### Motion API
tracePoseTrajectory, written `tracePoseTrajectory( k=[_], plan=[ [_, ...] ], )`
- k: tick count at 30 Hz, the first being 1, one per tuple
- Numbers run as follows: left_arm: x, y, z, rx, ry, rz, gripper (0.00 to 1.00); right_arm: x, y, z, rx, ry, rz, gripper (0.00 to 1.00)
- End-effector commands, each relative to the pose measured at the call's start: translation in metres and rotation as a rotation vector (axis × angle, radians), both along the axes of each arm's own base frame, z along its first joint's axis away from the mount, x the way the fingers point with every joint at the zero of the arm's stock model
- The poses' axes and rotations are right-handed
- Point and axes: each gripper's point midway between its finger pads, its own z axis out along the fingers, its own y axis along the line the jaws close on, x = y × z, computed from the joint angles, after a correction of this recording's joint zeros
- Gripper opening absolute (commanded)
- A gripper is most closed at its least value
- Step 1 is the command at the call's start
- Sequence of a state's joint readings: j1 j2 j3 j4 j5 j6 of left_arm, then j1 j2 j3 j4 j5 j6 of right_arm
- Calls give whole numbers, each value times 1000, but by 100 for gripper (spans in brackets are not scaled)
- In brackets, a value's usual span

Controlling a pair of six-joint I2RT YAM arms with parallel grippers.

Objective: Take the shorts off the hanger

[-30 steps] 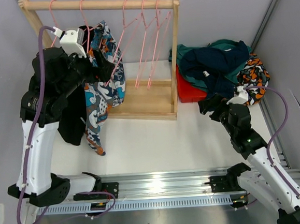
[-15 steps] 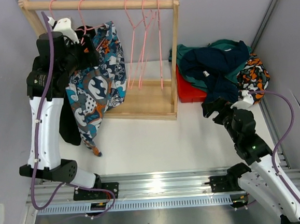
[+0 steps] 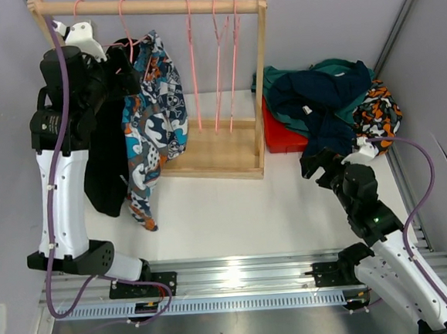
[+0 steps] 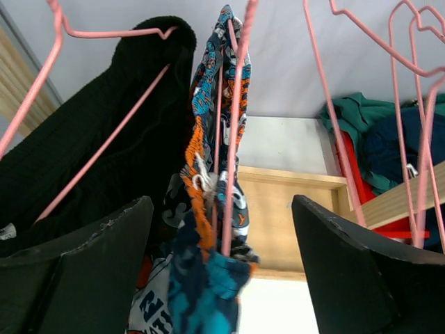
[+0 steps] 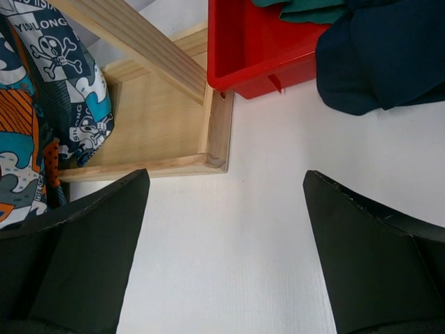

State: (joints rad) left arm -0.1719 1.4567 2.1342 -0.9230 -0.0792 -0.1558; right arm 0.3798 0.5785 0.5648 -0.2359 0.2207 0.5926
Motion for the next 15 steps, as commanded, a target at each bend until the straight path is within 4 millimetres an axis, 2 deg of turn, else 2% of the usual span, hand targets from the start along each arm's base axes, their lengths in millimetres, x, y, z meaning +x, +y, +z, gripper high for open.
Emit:
tracePoseTrajectory(
  k=[1,3,4,5,6,8,9,11,12,15],
  plan=[
    [14,6,3,6,-28,20,86,1,-1,4,-9,-20,-4,100],
    [28,6,-15,16,15,27,79,0,-2,3,-15,-18,-6,99],
    [32,6,-15,14,11,27,72,-1,-3,3,-16,-18,-9,99],
    [37,3,-23,12,28,11,55,-2,-4,2,-19,-19,-11,100],
    [41,0,-26,12,35,-2,44,-2,-4,1,-21,-18,-11,100],
    [52,-7,-35,4,62,-30,26,-3,-4,-1,-24,-15,-10,99],
    [54,-8,-29,2,48,-34,21,-3,-5,-2,-23,-13,-11,100],
    [62,-10,-40,2,84,-37,1,-3,-5,-4,-25,-8,-10,99],
    [62,-10,-34,0,70,-37,1,-4,-5,-4,-24,-7,-12,99],
    [61,-11,-35,-2,75,-41,9,-3,-4,-4,-23,-9,-9,100]
  ],
)
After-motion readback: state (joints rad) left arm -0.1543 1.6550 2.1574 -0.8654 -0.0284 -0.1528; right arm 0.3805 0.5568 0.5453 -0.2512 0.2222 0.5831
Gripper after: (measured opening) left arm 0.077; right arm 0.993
